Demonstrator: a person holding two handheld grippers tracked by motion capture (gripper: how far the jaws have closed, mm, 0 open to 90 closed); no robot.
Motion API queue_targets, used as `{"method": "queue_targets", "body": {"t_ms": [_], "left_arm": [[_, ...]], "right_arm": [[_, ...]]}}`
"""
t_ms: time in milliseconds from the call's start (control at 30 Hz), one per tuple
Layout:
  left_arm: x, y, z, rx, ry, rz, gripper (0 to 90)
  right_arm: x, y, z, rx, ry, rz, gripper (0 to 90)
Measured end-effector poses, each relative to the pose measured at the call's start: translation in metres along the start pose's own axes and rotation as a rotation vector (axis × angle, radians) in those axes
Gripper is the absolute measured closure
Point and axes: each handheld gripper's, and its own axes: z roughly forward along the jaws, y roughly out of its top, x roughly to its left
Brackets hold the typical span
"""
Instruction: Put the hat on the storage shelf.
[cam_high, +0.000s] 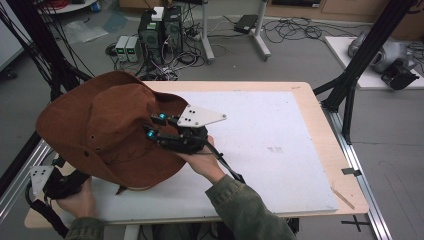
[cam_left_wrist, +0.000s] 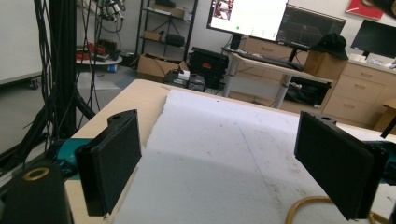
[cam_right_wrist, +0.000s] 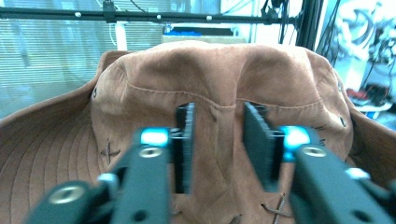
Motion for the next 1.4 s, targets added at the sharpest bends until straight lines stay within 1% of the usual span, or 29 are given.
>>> {"method": "queue_targets", "body": {"t_ms": [67,133,167,233,300,333,400,533,567,633,733,833,900,1033,1067,1167,1300,1333,1400], "left_arm": [[-0.001,0.000,0.000,0.000,-0.002,0.003,15.0],[-0.001,0.000,0.000,-0.001,-0.004,0.002,15.0],[-0.001,0.000,0.000,-0.002,-0.005,0.002,15.0],[-0.001,0.000,-0.001,-0.005,-0.003,0.002,15.0],[-0.001,0.000,-0.001,-0.004,-0.002,0.001,15.0],[0.000,0.000,-0.001,-0.004,-0.002,0.001,15.0],[0.000,0.000,-0.001,-0.005,-0.002,0.001,15.0],[-0.001,0.001,-0.001,-0.004,-0.001,0.003,15.0],[-0.001,0.000,-0.001,-0.004,-0.002,0.002,15.0],[0.000,0.000,-0.001,-0.005,-0.001,0.002,15.0],[0.000,0.000,-0.001,-0.005,-0.001,0.003,15.0],[-0.001,0.000,-0.001,-0.005,-0.001,0.005,15.0],[-0.001,0.001,-0.001,-0.004,-0.001,0.010,15.0],[-0.001,0.001,-0.002,-0.005,-0.002,0.014,15.0],[-0.002,0.001,-0.002,-0.005,-0.001,0.012,15.0],[-0.002,0.001,-0.002,-0.006,-0.002,0.015,15.0],[-0.004,0.001,-0.002,-0.010,-0.001,0.020,15.0],[-0.004,0.002,-0.002,-0.008,-0.005,0.023,15.0],[-0.004,0.002,-0.002,-0.012,-0.003,0.019,15.0]], "right_arm": [[-0.001,0.000,-0.001,0.021,-0.013,0.028,37.7],[-0.004,0.000,-0.003,0.022,0.003,0.052,26.6],[-0.005,0.001,-0.004,0.015,0.002,0.058,22.4],[-0.005,0.002,-0.007,0.006,-0.004,0.053,16.1],[-0.005,0.004,-0.010,-0.010,-0.018,0.043,14.8],[-0.005,0.005,-0.012,-0.016,-0.017,0.041,14.8],[-0.006,0.006,-0.015,-0.016,-0.015,0.045,13.7],[-0.008,0.008,-0.022,-0.026,-0.030,0.043,12.8],[-0.009,0.008,-0.023,-0.028,-0.029,0.051,12.8],[-0.011,0.009,-0.027,-0.030,-0.045,0.049,12.8],[-0.014,0.011,-0.033,-0.037,-0.057,0.053,12.6],[-0.016,0.012,-0.043,-0.040,-0.085,0.045,12.2],[-0.018,0.013,-0.050,-0.045,-0.109,0.044,11.9],[-0.023,0.015,-0.072,-0.059,-0.178,0.044,11.9],[-0.024,0.015,-0.079,-0.066,-0.202,0.044,11.8],[-0.026,0.015,-0.101,-0.090,-0.298,0.016,11.3],[-0.033,0.015,-0.133,-0.084,-0.385,0.006,11.3],[-0.036,0.014,-0.144,-0.080,-0.418,0.004,11.3],[-0.039,0.014,-0.162,-0.081,-0.466,0.005,11.3]]}}
